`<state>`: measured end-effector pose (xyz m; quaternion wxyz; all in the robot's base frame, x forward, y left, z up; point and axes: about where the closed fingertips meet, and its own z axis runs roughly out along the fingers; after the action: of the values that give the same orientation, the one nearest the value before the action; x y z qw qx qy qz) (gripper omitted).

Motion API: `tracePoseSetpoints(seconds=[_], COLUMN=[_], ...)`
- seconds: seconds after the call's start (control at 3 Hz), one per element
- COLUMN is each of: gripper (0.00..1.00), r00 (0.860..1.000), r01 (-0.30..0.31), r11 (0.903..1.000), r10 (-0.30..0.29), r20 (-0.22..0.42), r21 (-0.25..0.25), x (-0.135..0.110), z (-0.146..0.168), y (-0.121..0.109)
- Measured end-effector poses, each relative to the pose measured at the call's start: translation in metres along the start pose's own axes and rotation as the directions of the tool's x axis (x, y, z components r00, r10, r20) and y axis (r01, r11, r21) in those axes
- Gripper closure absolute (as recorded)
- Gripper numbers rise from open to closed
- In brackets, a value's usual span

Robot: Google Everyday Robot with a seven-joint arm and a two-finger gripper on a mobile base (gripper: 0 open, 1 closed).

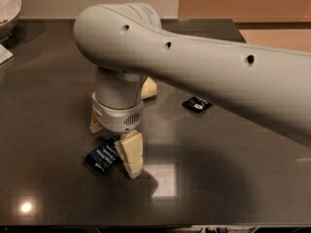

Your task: Pick rxbar blueberry

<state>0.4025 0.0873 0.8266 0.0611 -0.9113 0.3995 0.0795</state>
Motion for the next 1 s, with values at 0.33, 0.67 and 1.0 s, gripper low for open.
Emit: tracePoseSetpoints(seconds=[0.33, 0.67, 1.0], gripper=[0.4, 0.64, 0.87], r00=[1.0, 1.0, 1.0], r01=[0.006, 0.007, 0.006], r11=[0.9998, 0.9994, 0.9994], r10=[-0.006, -0.007, -0.006], r20=[-0.002, -0.003, -0.003], r21=[-0.019, -0.035, -0.035], x=[-0.0041, -0.0066, -0.007], z=[0.005, 0.0059, 0.004], y=[0.0034, 0.0055, 0.0055])
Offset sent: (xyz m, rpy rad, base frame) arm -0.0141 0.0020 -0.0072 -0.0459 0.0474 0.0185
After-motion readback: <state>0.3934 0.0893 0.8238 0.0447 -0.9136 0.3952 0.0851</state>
